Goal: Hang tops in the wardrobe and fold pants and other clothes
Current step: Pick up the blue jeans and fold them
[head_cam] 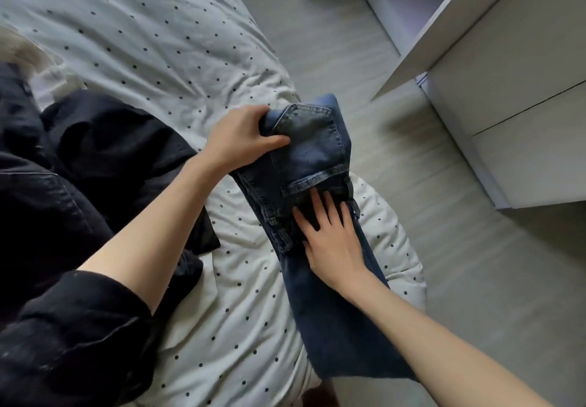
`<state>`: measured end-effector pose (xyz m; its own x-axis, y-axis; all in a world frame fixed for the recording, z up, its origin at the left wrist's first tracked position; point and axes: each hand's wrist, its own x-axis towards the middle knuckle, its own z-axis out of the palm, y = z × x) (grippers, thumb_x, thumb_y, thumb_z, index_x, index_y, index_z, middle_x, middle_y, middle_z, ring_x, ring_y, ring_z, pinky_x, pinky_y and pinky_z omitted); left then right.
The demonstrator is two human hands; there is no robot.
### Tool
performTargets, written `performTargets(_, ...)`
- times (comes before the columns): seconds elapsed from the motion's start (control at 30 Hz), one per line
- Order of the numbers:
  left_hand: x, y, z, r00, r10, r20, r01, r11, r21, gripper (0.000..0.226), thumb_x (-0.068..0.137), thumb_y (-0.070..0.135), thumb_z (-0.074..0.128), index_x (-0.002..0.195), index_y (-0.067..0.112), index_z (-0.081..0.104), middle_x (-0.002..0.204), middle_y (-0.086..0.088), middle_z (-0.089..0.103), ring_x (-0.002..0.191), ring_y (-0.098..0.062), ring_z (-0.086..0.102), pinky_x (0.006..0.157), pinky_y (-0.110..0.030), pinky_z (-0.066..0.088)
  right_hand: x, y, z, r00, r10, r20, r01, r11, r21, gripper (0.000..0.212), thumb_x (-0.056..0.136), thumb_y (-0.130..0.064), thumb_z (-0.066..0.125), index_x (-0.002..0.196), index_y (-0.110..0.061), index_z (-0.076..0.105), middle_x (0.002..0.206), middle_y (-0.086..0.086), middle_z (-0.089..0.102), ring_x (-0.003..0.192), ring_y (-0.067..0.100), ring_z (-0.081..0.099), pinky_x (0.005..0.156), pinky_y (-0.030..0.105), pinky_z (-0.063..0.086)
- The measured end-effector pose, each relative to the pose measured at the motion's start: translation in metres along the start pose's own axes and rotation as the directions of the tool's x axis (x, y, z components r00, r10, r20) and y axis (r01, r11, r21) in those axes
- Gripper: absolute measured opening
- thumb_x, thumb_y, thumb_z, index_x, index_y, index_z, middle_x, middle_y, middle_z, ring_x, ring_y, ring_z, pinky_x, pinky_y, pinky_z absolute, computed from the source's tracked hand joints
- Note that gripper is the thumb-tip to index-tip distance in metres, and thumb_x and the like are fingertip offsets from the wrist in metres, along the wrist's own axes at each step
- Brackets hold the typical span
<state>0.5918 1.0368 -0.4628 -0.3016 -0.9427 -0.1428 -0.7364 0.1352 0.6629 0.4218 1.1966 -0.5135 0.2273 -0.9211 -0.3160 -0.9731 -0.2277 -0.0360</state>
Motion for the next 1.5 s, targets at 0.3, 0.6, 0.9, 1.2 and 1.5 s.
performTargets(0.3,-0.012,0.057,-0.044,0.905,0.329,-0.27,-0.245,0.921,0.302,0.032,0.079,0.035,0.07,0.085,0.01,0.05,0.085,-0.005,0.053,0.074,-0.025,0.049,0.06,-0.034,0.034,0.041,0.01,-0.044,0.998,-0.011,-0.055,0.014,0.998,0.066,0.062,0.096,-0.028,0.038,0.151,-0.028,0.009,0.158,0.013,-0.006,0.145,0.031,-0.008,0.116,0.046,-0.003)
performTargets(0.6,-0.101,0.047,0.06,0.965,0.247,0.094,-0.264,0.921,0.287,0.037,0.079,0.032,0.069,0.106,0.012,0.055,0.098,-0.007,0.055,0.093,-0.029,0.053,0.074,-0.035,0.035,-0.07,0.059,0.023,0.968,0.013,0.25,-0.088,0.953,0.289,0.054,0.096,-0.02,0.041,0.148,-0.02,0.026,0.158,0.005,0.011,0.145,0.021,0.012,0.116,0.034,0.015)
performTargets(0.9,-0.202,0.087,0.131,0.908,0.279,0.313,-0.378,0.866,0.327,0.048,0.075,0.046,0.065,0.117,0.024,0.055,0.1,0.001,0.056,0.099,-0.02,0.051,0.084,-0.036,0.035,-0.144,0.067,0.017,0.684,0.366,0.631,-0.338,-0.608,0.718,0.042,0.103,-0.041,0.023,0.097,-0.018,0.057,0.093,0.008,0.064,0.086,0.024,0.061,0.077,0.041,0.049)
performTargets(1.2,-0.215,0.054,0.163,0.995,-0.062,0.081,0.064,0.997,-0.031,0.039,0.084,0.004,0.062,0.123,0.01,0.059,0.117,-0.012,0.059,0.109,-0.03,0.054,0.095,-0.036,0.041,-0.189,0.058,0.05,0.837,0.513,-0.19,-0.3,0.722,0.624,0.038,0.088,-0.015,0.06,0.126,-0.008,0.058,0.134,0.015,0.051,0.127,0.032,0.045,0.105,0.042,0.035)
performTargets(1.5,-0.111,0.014,0.158,0.777,-0.282,0.562,0.361,0.932,-0.033,0.086,0.064,0.047,0.081,0.137,0.021,0.044,0.13,0.009,0.05,0.121,-0.013,0.048,0.107,-0.028,0.034,-0.187,0.044,0.086,0.95,0.11,-0.292,-0.094,0.993,0.069,0.037,0.073,-0.036,0.074,0.105,-0.018,0.071,0.109,0.006,0.066,0.102,0.025,0.062,0.097,0.047,0.041)
